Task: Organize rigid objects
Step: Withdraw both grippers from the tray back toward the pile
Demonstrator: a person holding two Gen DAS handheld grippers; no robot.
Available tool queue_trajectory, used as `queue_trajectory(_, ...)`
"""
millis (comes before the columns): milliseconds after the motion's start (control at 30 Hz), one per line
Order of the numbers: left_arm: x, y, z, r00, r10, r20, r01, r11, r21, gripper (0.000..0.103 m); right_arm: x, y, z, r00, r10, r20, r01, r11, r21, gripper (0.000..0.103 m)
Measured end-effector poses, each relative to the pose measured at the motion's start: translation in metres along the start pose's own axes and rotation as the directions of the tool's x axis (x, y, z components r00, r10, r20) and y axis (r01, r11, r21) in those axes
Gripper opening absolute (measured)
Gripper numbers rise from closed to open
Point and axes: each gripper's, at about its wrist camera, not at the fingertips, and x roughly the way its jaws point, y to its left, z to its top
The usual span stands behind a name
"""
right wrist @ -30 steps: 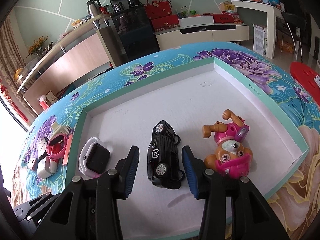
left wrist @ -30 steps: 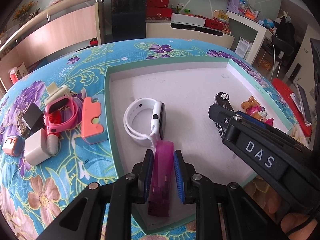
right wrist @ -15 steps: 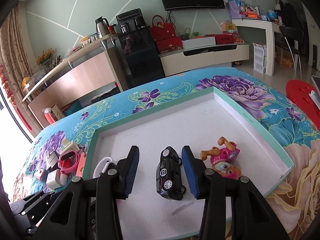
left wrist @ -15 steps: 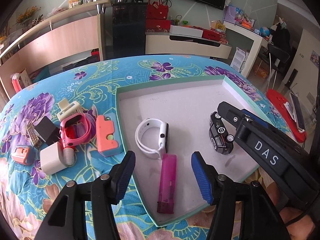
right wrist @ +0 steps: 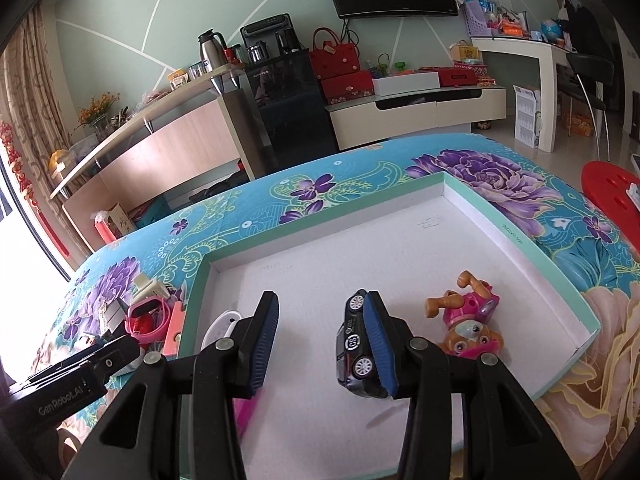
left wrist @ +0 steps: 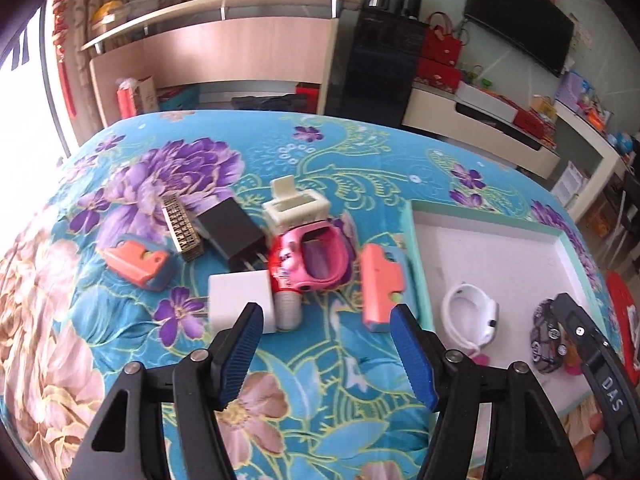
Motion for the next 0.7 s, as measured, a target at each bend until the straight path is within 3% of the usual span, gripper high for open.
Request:
queue_trajectory(167, 0.004, 0.023, 0.000, 0.997, 0.074, 0.000, -0.074, 0.995, -0.073, 0.071, 0.004, 0.027, -0.003, 0.999, 0.045, -0.020, -0.046, 0.997, -0.054, 0.045)
queue_trajectory(233, 0.003, 0.028, 0.001, 0.995, 0.096, 0.012, -0.095, 0.992, -0.085, 0.080, 0.006, 0.039, -0.005, 0.998, 0.061, -0.032, -0.063, 0.995, -0.074, 0.045)
queue_trajectory(300, 0.002, 0.030, 0.002, 0.991, 0.128, 0.032, -0.125, 0.988, -0.089, 0.097, 0.008, 0.051, -0.007, 0.997, 0.065, -0.040, -0.069, 0.992, -0.105, 0.045)
queue_trajectory(367, 0.001, 0.032, 0.002, 0.987, 0.155, 0.040, -0.150, 0.984, -0.095, 0.103, 0.011, 0.062, -0.010, 0.996, 0.069, -0.050, -0.075, 0.989, -0.130, 0.045)
queue_trajectory(567, 0.003, 0.050, 0.002, 0.985, 0.174, 0.013, -0.169, 0.970, -0.175, 0.103, 0.021, 0.077, -0.014, 0.991, 0.103, -0.091, -0.113, 0.986, -0.121, 0.046)
queue_trajectory(700, 0.004, 0.059, 0.002, 0.981, 0.192, 0.006, -0.186, 0.960, -0.210, 0.103, 0.026, 0.083, -0.016, 0.989, 0.101, -0.107, -0.115, 0.985, -0.131, 0.062)
